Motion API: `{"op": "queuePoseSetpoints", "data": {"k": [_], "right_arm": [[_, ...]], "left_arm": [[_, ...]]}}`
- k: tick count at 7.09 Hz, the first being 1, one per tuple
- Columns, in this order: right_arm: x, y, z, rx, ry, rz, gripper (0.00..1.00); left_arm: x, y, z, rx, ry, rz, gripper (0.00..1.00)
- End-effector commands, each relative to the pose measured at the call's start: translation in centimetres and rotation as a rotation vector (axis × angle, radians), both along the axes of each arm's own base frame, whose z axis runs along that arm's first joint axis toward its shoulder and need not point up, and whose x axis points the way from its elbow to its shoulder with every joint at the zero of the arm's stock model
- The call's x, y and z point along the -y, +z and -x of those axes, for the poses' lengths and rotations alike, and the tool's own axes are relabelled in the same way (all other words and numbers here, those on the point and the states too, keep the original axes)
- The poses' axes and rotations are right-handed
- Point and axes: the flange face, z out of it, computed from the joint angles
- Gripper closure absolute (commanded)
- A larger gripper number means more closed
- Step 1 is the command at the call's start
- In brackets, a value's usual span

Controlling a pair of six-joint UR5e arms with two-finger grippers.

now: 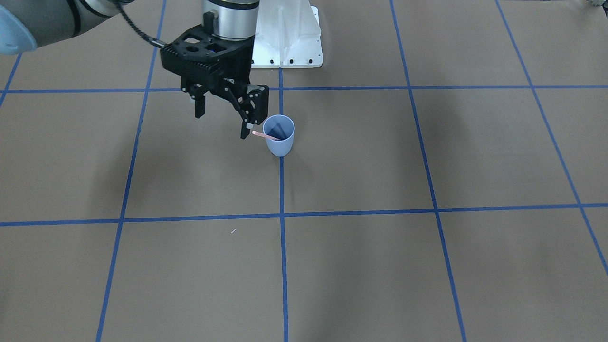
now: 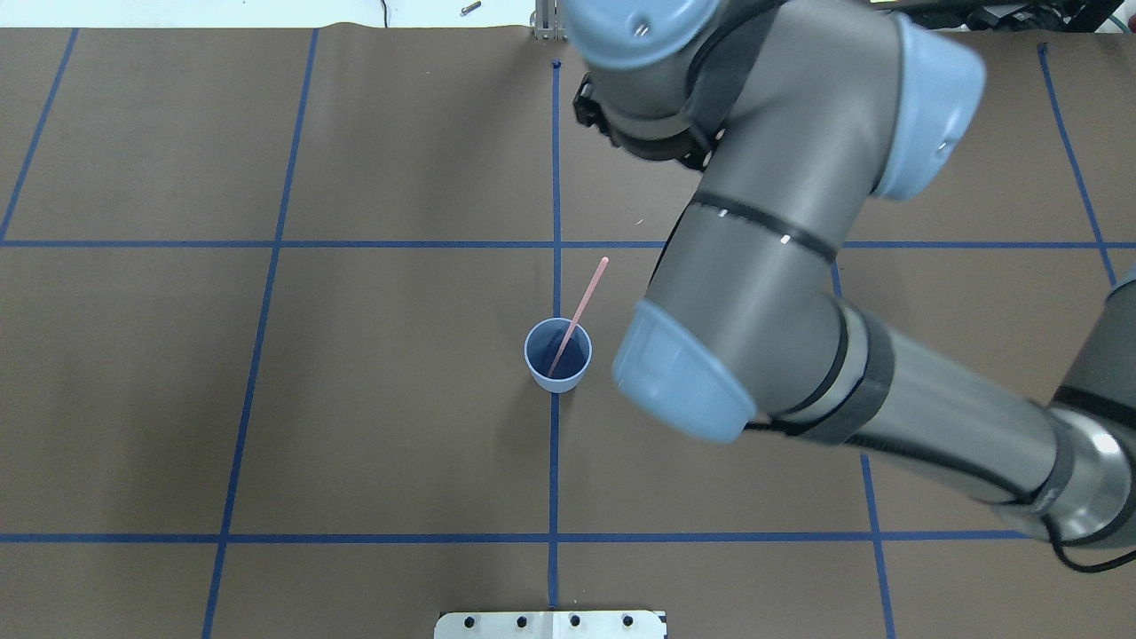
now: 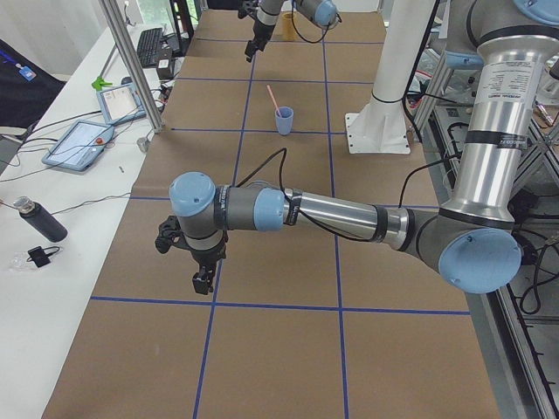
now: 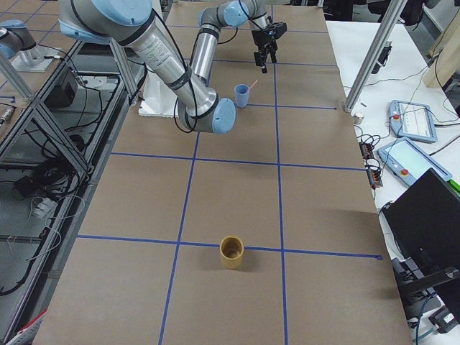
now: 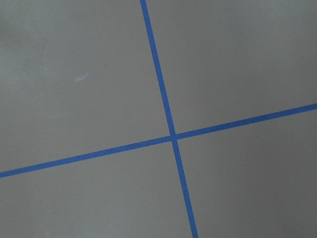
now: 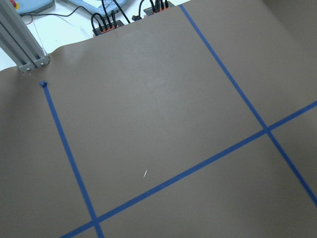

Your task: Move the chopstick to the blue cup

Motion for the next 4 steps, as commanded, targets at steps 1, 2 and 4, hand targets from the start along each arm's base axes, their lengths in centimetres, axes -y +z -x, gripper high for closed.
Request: {"op": "queuePoseSetpoints", "data": {"k": [1,2,4], "right_arm": [[7.7,9.5,-12.3,0.032,-0.204,-0.070,0.00],[9.6,14.8,-18.2,0.026,-0.313,-0.116,0.00],[10.0,23.8,-27.7,-0.013,-0.480,-0.159,0.00]], "left_arm": [[-2.7,3.0,-0.1,-0.004,-0.003,0.075,0.02],[-3.2,3.5,-0.1,-0.002,-0.002,0.082,0.02],[-3.3,3.0,0.1,-0.002,-0.009,0.063,0.02]]}}
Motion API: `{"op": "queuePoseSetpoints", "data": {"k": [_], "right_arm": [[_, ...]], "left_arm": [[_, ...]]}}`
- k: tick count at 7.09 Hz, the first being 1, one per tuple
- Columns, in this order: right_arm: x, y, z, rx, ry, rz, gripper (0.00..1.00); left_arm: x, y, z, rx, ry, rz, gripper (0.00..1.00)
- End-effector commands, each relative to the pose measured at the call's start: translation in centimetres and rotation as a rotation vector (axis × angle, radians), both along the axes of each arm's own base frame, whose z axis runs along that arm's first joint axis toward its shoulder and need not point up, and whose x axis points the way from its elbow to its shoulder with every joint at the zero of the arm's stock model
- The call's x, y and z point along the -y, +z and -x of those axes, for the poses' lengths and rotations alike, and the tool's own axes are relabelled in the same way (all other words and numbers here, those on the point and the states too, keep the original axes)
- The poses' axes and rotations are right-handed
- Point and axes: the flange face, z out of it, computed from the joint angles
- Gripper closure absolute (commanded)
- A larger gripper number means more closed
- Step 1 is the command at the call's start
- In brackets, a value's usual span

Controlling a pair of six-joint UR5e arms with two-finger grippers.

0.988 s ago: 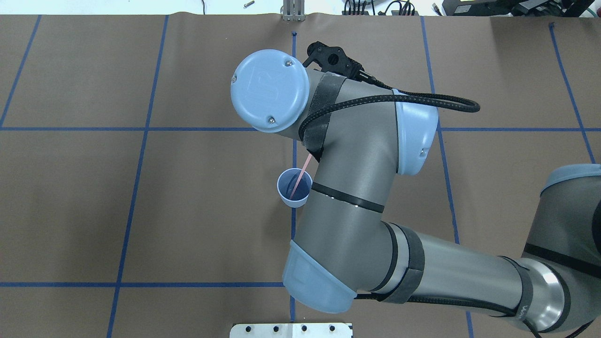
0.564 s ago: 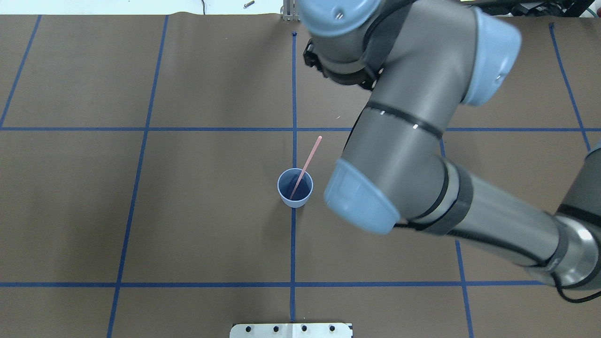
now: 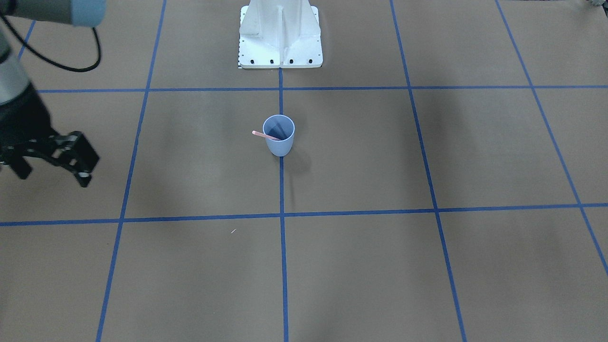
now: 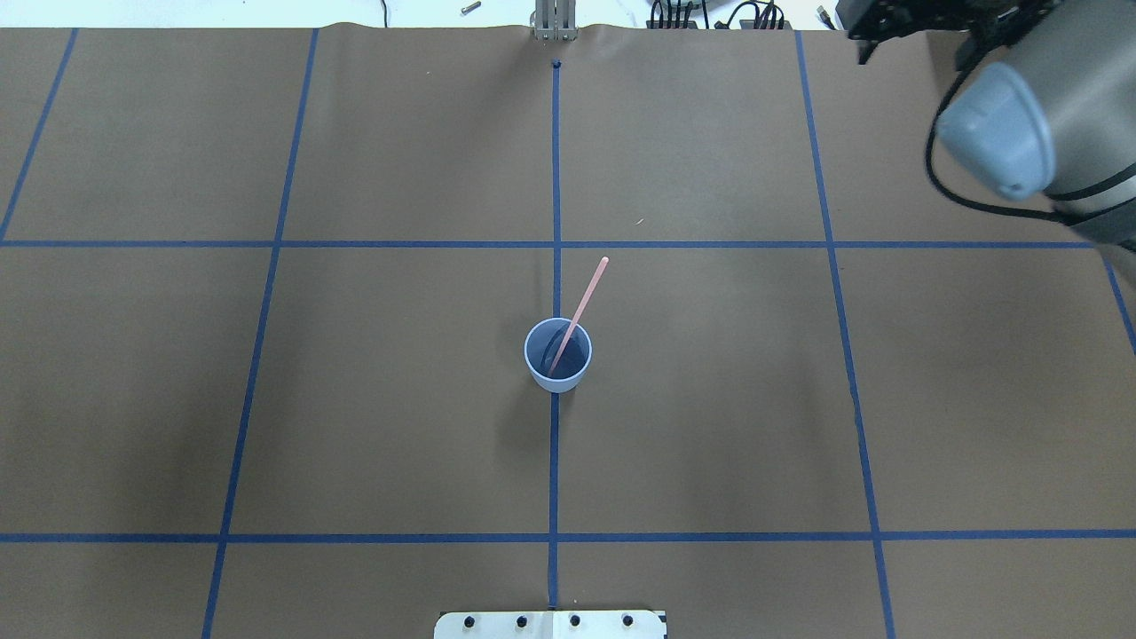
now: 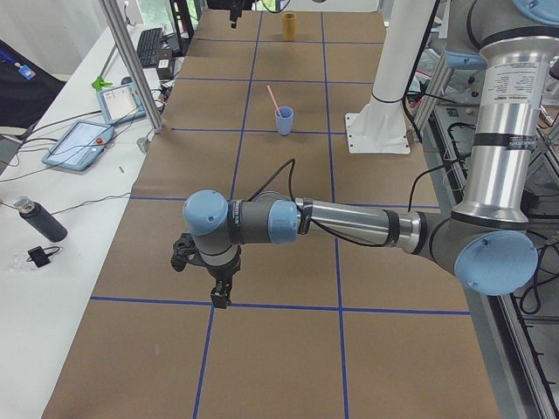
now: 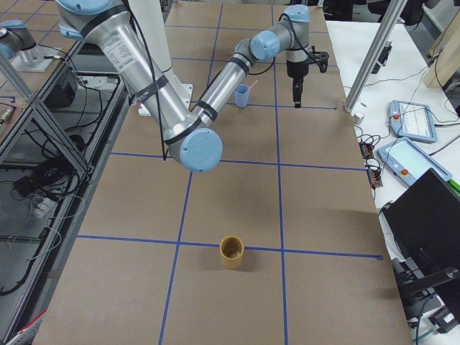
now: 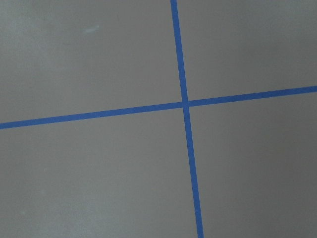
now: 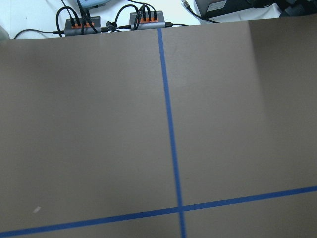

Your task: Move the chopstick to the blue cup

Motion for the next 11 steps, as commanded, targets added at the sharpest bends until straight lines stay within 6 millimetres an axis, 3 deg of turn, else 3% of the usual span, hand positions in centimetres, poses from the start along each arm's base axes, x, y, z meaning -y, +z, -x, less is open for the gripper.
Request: {"op": "queuePoseSetpoints", "data": {"k": [1,3,4,6,10,11], "right_arm": [[-1.3,11.6,-10.4,-0.016,-0.169,-0.024,0.00],[-6.1,22.1,-18.5,-0.017,-0.234,0.016,0.00],[-9.2,26.6,-21.0,0.002,-0.230,0.073,0.00],[-15.9,34.6,-22.4,0.002,-0.214,0.178,0.00],[-19.4,39.3,-22.8,-0.039,-0.214,0.143,0.00],[-19.5,39.4,-22.8,-0.039,-0.214,0.111,0.00]], "left_arm": [[-0.2,-1.4,0.2,0.004,-0.007,-0.017,0.02],[-1.1,-0.6,0.3,0.008,-0.008,-0.005,0.02],[-1.1,-0.8,0.2,0.005,-0.009,-0.006,0.02],[-2.8,-1.5,0.1,0.012,0.000,-0.033,0.02],[-3.0,-1.5,0.0,0.012,0.004,-0.035,0.02],[-3.0,-1.4,0.0,0.012,0.004,-0.033,0.02]]}}
